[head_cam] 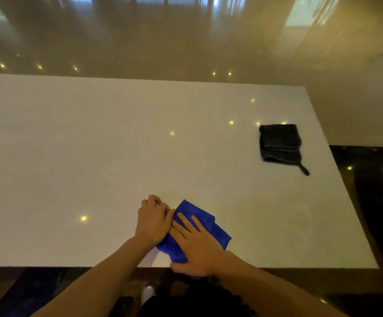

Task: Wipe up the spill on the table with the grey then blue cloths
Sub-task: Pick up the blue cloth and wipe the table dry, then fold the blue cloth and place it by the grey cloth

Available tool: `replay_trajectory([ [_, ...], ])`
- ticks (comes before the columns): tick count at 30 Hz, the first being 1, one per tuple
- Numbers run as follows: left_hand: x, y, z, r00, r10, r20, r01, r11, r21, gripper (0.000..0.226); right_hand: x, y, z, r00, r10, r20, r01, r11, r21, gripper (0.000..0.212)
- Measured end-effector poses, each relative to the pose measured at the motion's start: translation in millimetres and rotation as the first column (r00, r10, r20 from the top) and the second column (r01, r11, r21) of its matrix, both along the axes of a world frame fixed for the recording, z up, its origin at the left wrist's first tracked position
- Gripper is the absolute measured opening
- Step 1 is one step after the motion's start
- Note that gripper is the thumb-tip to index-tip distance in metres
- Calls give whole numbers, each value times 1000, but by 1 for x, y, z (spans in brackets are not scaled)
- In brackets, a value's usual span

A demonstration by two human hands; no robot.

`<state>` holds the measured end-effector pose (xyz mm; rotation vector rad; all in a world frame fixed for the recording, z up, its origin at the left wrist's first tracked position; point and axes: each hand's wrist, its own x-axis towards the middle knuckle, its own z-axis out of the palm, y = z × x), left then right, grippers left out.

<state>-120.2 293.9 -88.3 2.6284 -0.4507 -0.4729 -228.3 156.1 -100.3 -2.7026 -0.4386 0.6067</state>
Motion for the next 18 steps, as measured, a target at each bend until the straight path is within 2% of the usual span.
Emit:
replay_trajectory([
  [2,-24,1,-1,990,-144,1,144,990,-7,33,-29,-4,9,990,-119,-80,128,985,114,85],
  [5,-58,-2,-3,927,-376,1,374,921,111,38,-61,-9,28,905,-351,-240,417,845,335,61],
  [7,-74,-6,-4,870,-491,33,476,857,196,39,-75,-8,37,867,-402,-294,485,814,320,60],
  [10,-86,-7,-3,865,-498,56,479,855,198,35,-85,-4,40,853,-428,-297,502,828,248,68],
  [13,-90,-1,-2,860,-510,25,500,851,161,34,-93,-2,41,821,-519,-240,564,801,198,65],
  [17,-92,-6,6,788,-615,-26,597,753,277,34,-107,4,38,784,-605,-139,619,779,103,57],
  [18,-92,-10,12,773,-632,-61,623,737,262,31,-110,3,40,760,-643,-100,650,753,97,53],
])
